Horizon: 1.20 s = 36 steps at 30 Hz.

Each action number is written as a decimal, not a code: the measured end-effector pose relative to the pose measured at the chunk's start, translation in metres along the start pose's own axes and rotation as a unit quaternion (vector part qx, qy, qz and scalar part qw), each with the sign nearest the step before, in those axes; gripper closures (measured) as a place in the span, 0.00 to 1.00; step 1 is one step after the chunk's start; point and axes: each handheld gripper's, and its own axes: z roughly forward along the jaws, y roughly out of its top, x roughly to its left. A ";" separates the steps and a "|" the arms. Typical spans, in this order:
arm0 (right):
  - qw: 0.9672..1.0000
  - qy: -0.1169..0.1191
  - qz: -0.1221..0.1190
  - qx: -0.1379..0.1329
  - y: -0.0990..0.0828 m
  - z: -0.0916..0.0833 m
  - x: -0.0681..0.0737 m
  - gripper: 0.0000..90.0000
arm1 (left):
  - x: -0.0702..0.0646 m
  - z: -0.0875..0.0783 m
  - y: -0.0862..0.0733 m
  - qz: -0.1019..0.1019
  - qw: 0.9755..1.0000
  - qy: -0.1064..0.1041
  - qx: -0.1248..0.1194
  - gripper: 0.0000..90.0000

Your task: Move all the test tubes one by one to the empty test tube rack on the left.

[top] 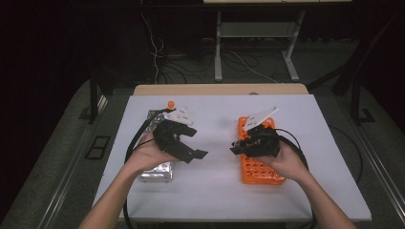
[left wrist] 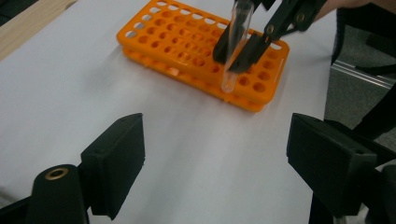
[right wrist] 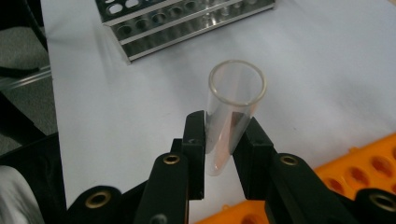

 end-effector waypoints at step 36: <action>0.996 0.060 -0.054 0.031 0.014 0.039 0.050 0.83 | -0.022 0.036 0.012 0.078 0.992 -0.066 0.069 0.72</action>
